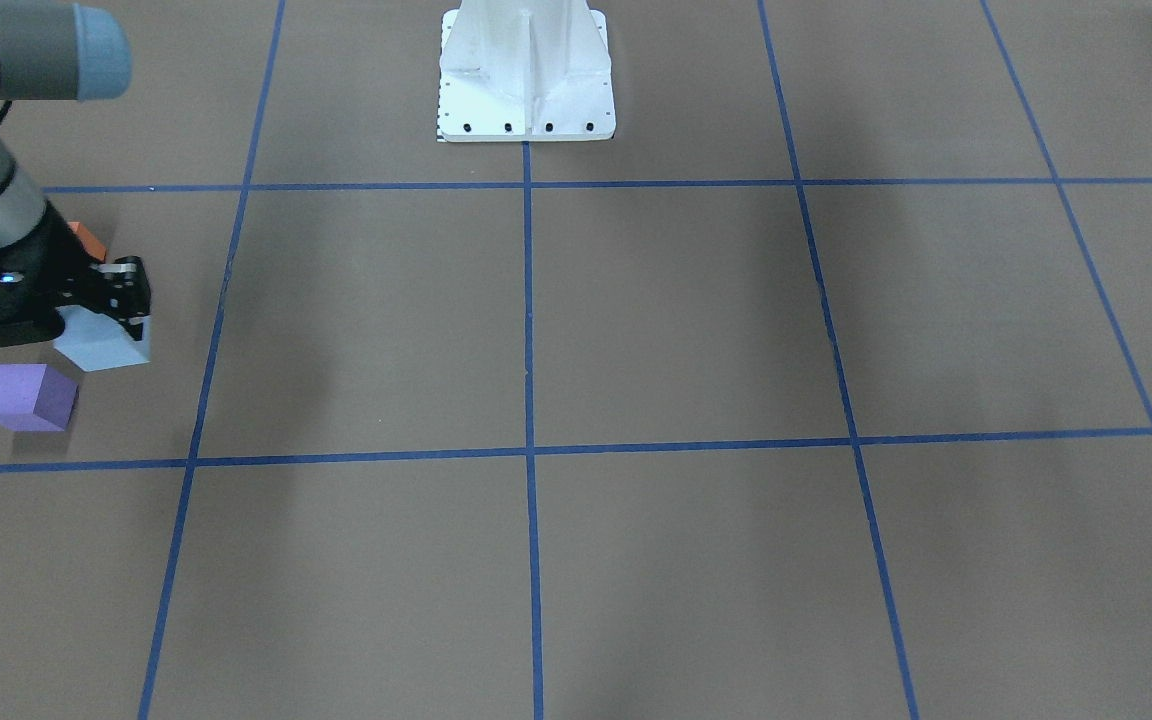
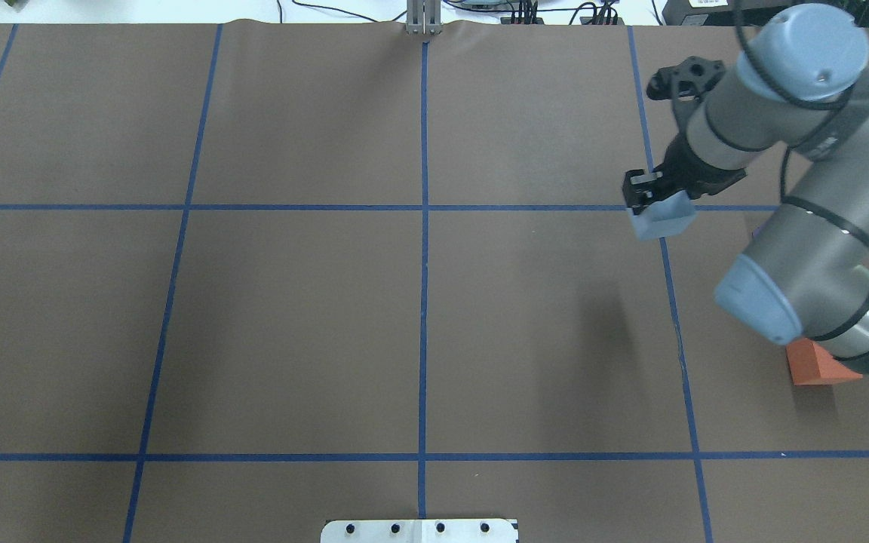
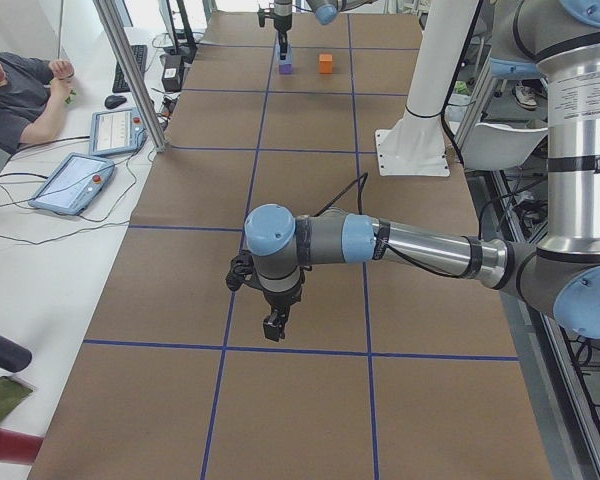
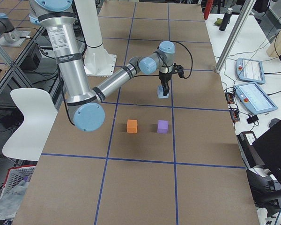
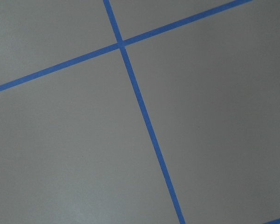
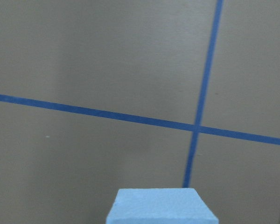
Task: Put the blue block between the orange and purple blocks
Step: 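Carry the light blue cube with the right gripper toward the purple cube, then lower the light blue cube between the purple and orange cubes and open the right gripper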
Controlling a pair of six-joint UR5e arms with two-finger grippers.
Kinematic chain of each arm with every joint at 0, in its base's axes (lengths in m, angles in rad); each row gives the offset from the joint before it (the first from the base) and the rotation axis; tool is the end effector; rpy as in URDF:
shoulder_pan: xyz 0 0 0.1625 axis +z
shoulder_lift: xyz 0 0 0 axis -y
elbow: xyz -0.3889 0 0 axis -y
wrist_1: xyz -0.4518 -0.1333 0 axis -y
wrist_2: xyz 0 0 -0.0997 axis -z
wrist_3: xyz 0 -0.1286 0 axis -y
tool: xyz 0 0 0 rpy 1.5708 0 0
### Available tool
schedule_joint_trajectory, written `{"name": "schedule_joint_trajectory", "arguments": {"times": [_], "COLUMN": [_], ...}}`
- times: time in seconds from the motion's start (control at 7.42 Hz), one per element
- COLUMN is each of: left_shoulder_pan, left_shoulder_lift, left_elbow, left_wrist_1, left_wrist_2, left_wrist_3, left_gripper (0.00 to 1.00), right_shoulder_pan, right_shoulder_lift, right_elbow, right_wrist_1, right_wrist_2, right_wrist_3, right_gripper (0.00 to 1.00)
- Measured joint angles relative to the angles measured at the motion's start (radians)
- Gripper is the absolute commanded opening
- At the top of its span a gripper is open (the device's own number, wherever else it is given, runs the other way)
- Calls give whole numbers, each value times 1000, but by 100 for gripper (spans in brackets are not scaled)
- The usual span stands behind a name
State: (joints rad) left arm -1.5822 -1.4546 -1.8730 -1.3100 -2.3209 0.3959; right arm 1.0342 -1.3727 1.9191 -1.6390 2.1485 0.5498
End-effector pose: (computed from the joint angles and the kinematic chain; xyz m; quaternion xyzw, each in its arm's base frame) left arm -0.0512 -0.4908 0.5665 0.0400 0.3655 0.1642 0.9153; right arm -0.2529 -0.5485 0.3588 0.0513 -0.3543 -0.0613 0.9317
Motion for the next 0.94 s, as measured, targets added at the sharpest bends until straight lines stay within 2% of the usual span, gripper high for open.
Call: {"name": "schedule_joint_trajectory", "arguments": {"times": [0.13, 0.4, 0.67, 0.94], "left_shoulder_pan": [1, 1, 1, 1], "left_shoulder_lift": [-1, -1, -1, -1], "left_elbow": [0, -2, -3, -2], "left_wrist_1": [0, 0, 0, 0], "left_wrist_2": [0, 0, 0, -13], "left_wrist_3": [0, 0, -1, -2], "left_gripper": [100, 100, 100, 100], "right_shoulder_pan": [60, 90, 43, -52], "right_shoulder_lift": [-99, -226, -293, -342], "right_elbow": [-8, -36, -94, -141], "right_wrist_1": [80, 281, 495, 657], "right_wrist_2": [56, 88, 59, -21], "right_wrist_3": [-38, 61, 205, 313], "right_gripper": [0, 0, 0, 0]}}
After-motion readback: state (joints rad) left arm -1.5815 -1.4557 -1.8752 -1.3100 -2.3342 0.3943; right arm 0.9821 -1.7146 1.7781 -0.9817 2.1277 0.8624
